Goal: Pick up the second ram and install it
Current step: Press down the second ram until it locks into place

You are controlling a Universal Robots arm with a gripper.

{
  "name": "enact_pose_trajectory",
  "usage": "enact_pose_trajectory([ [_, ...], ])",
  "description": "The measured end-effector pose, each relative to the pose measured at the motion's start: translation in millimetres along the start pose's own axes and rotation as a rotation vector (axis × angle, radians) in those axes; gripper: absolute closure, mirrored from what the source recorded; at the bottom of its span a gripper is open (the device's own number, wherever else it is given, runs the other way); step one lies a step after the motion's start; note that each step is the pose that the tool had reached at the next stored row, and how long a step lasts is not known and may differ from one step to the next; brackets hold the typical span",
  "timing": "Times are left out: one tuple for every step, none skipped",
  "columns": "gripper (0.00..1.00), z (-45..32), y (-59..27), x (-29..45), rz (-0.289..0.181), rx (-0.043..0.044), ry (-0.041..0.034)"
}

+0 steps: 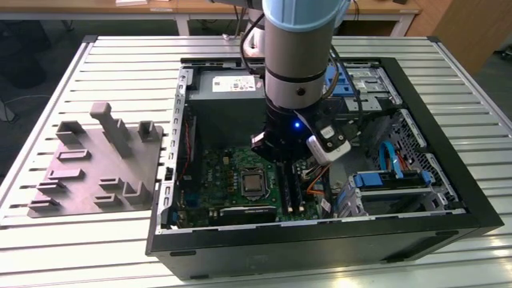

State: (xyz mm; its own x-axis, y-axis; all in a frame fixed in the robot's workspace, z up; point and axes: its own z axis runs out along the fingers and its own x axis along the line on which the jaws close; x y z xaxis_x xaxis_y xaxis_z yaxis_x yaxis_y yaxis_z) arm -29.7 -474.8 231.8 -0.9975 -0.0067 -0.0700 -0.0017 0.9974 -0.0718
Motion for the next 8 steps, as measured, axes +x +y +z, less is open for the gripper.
enact_pose_trajectory([
  [0.89, -1.1, -0.1, -0.1, 0.000, 0.0003, 0.0000],
  [0.89, -3.1, -0.2, -0.2, 0.000, 0.0001, -0.0001],
  [0.89, -6.0, -0.4, -0.4, 0.000, -0.0001, -0.0002],
  [0.89, -9.7, -0.7, -0.6, 0.000, -0.0001, -0.0003],
  [0.89, -13.9, -1.0, -0.9, 0.000, 0.0000, -0.0003],
  [0.89, -18.7, -1.3, -1.3, 0.000, 0.0000, -0.0003],
  [0.89, -23.3, -1.7, -1.6, 0.000, 0.0001, -0.0003],
  [0.89, -27.7, -2.0, -1.9, 0.000, 0.0000, -0.0003],
])
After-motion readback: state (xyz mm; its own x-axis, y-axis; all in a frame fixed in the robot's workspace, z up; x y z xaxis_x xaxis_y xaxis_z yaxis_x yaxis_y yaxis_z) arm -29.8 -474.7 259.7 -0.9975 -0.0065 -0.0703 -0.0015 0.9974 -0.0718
